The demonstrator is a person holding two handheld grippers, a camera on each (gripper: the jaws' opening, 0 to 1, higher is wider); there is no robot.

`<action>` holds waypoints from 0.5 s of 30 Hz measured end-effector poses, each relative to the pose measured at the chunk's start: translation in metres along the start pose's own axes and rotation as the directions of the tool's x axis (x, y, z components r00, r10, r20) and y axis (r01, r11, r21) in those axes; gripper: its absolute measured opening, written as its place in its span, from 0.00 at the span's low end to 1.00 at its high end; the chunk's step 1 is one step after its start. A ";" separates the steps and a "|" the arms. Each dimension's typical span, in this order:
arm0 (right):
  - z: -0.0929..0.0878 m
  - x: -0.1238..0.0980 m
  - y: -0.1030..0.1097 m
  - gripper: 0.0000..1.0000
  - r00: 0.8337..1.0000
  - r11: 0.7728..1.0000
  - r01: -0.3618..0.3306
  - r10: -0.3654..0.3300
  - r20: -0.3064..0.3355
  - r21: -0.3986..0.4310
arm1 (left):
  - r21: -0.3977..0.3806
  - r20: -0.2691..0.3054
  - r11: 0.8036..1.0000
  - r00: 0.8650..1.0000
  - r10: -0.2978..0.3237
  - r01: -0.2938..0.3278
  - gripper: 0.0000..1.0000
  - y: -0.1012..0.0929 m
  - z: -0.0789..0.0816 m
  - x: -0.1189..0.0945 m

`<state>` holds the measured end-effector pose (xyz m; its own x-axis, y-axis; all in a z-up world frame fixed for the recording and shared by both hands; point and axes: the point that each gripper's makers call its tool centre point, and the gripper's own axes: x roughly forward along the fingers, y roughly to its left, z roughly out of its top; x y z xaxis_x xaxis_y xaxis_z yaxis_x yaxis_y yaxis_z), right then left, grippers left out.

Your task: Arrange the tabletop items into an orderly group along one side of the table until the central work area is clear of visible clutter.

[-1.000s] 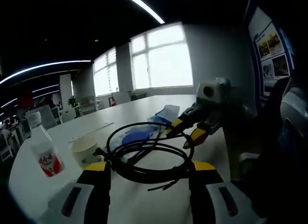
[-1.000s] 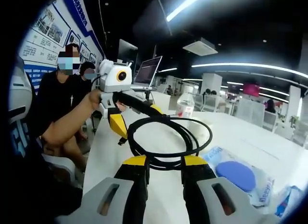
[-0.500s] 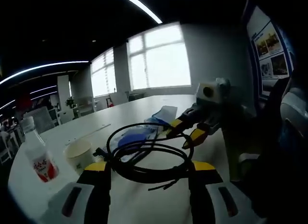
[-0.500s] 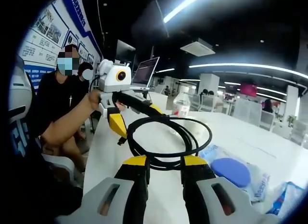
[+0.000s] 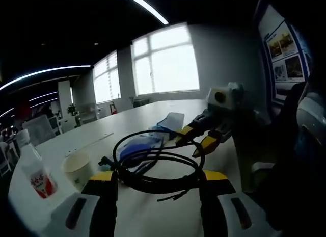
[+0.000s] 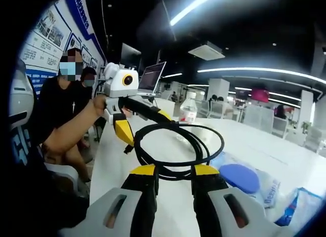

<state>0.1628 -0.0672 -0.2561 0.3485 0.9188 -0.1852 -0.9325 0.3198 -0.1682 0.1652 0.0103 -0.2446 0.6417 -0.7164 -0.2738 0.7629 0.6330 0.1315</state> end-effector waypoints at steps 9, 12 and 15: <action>-0.003 -0.012 -0.005 0.23 1.000 1.000 0.021 -0.021 0.003 0.005 | 0.007 0.000 1.000 1.000 -0.016 0.016 0.64 -0.006 0.004 0.011; -0.004 -0.016 -0.007 0.23 1.000 1.000 0.029 -0.029 0.001 0.005 | 0.011 -0.003 1.000 1.000 -0.023 0.023 0.63 -0.008 0.006 0.015; -0.005 -0.020 -0.008 0.22 0.999 0.999 0.036 -0.036 0.002 0.006 | 0.015 0.001 0.999 1.000 -0.029 0.029 0.63 -0.012 0.008 0.017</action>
<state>0.1642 -0.0890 -0.2554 0.3818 0.9071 -0.1771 -0.9198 0.3541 -0.1693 0.1677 -0.0117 -0.2431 0.6189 -0.7350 -0.2769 0.7826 0.6070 0.1380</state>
